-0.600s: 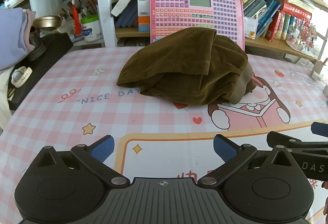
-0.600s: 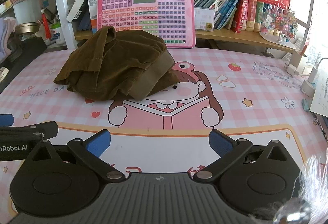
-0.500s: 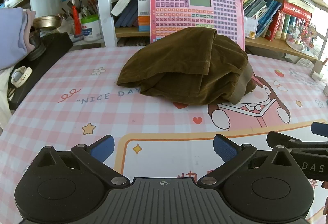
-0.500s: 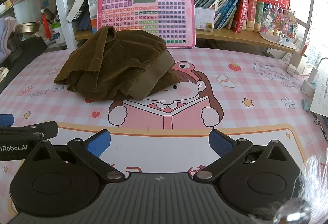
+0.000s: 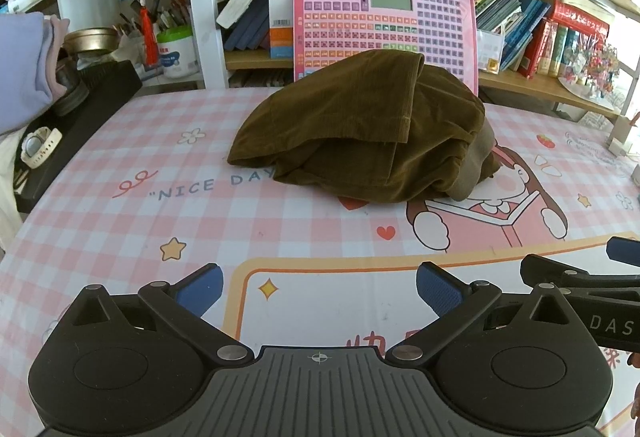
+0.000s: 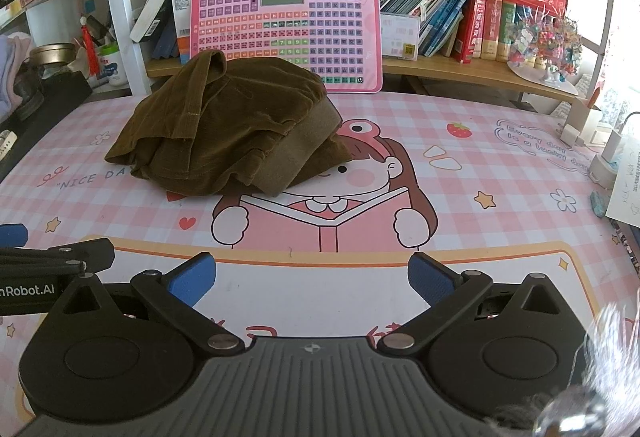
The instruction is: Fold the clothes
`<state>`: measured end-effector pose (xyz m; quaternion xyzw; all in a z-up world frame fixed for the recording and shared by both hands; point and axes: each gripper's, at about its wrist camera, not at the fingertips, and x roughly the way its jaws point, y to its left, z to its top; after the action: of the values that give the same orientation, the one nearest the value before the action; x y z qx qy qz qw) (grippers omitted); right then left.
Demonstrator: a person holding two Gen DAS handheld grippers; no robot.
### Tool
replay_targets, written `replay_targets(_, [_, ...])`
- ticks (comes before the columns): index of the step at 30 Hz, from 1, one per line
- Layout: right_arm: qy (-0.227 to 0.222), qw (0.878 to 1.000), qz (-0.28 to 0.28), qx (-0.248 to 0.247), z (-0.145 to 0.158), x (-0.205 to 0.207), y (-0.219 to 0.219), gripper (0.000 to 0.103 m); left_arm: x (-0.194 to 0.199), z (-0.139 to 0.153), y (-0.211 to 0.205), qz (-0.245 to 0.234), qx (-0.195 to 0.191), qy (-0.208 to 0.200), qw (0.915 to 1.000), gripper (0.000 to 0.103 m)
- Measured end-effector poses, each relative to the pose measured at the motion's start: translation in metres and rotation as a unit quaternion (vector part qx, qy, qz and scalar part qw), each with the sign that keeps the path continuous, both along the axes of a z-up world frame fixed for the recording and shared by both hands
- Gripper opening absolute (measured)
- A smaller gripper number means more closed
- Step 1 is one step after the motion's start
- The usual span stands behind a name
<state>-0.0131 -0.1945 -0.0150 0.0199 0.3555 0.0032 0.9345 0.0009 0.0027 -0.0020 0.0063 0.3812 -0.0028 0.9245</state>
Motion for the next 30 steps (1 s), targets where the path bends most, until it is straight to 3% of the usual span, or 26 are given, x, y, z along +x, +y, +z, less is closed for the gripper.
replay_targets(30, [0.004,1.0,0.003,0.002,-0.0004,0.0046,-0.0012,0.103,0.0028,-0.0009,-0.0024,0.003,0.003,0.009,0.9999,0.103])
